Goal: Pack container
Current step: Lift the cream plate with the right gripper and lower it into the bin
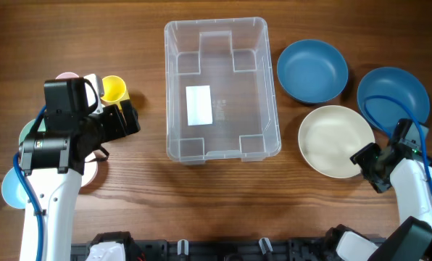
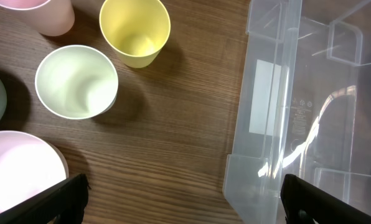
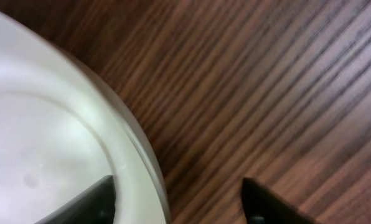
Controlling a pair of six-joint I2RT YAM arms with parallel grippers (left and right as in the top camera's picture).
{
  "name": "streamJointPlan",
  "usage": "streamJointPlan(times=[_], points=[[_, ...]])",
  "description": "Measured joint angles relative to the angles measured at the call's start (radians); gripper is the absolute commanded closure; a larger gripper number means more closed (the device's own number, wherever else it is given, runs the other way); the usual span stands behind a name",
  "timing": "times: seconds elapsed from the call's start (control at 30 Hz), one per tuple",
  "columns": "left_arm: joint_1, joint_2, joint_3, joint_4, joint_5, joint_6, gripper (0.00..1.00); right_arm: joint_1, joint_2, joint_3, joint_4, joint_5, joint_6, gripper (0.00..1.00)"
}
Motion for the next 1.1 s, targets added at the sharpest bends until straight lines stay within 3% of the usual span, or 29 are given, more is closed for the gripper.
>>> streamJointPlan(times=[0.1, 0.17, 0.5, 0.73, 1.1], points=[[0.0, 0.0, 0.0, 0.0, 0.0, 0.0, 0.0, 0.0, 0.0, -0.001, 0.034, -0.002, 0.004, 0.8], [0.0, 0.0, 0.0, 0.0, 0.0, 0.0, 0.0, 0.0, 0.0, -0.001, 0.039, -0.004, 0.004, 0.82], [0.0, 0.0, 0.0, 0.0, 0.0, 0.0, 0.0, 0.0, 0.005, -0.002, 0.011, -0.004, 0.003, 0.83], [0.0, 0.0, 0.0, 0.0, 0.0, 0.0, 0.0, 0.0, 0.084, 0.001, 0.016, -0.019, 0.003, 0.96], [0.0, 0.0, 0.0, 0.0, 0.0, 0.0, 0.0, -0.005, 0.102, 0.014, 0.027, -0.057, 0.0, 0.96]])
